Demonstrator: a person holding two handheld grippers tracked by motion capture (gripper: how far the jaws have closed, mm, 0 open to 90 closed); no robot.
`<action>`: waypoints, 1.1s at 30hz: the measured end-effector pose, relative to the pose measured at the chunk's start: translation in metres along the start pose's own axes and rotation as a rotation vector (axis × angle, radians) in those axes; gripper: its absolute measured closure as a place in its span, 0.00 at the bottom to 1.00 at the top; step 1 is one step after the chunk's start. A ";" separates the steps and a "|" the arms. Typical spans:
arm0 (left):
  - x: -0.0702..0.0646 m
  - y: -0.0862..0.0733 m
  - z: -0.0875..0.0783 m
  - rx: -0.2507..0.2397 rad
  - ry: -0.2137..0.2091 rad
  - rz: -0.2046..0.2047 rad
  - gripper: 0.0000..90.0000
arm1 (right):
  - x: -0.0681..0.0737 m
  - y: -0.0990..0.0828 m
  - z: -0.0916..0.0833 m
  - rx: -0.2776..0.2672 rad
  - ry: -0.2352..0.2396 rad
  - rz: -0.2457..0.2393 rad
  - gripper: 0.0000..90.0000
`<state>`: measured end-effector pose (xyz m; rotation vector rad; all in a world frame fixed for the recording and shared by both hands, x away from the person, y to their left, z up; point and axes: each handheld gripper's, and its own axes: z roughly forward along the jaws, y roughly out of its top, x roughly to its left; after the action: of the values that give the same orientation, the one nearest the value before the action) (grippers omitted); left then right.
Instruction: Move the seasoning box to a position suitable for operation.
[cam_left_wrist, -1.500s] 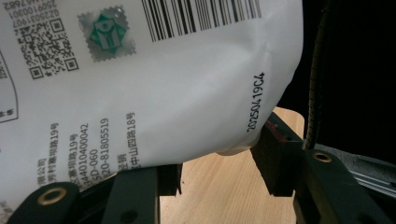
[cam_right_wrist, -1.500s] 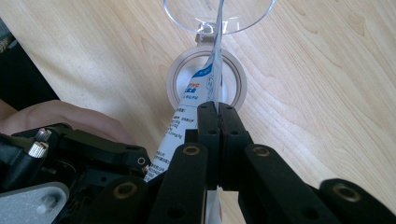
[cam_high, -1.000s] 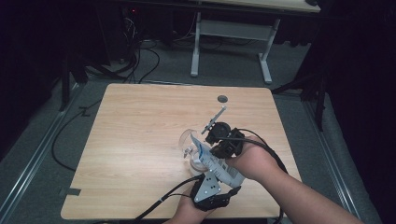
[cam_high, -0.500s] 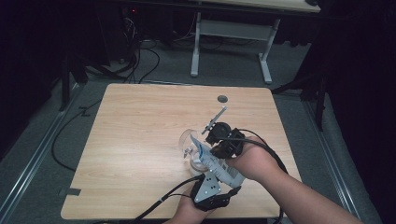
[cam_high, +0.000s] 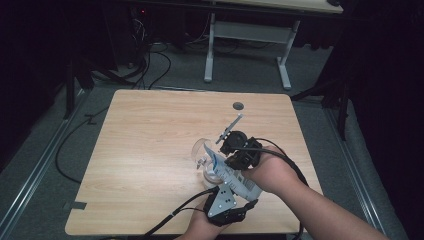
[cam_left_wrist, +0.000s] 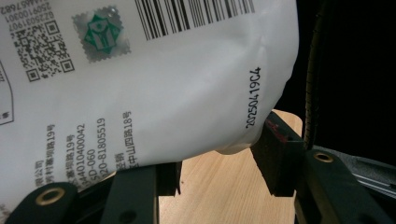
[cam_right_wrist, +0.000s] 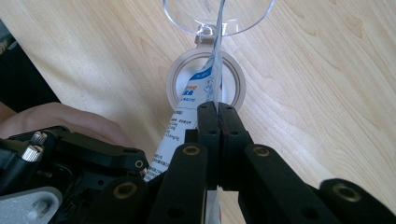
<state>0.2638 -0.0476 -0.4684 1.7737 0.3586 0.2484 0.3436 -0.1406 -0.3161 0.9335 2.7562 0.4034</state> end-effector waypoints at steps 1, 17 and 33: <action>0.000 0.000 0.000 0.000 0.000 0.000 0.62 | 0.000 0.000 0.000 0.000 0.001 0.001 1.00; 0.000 0.001 -0.001 -0.002 0.000 0.000 0.62 | 0.001 0.002 0.001 0.002 -0.002 -0.006 1.00; 0.000 0.001 -0.001 -0.007 0.004 0.002 0.61 | 0.001 0.004 0.002 0.003 -0.003 -0.008 1.00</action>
<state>0.2634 -0.0466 -0.4675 1.7666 0.3578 0.2545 0.3455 -0.1362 -0.3164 0.9228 2.7580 0.3959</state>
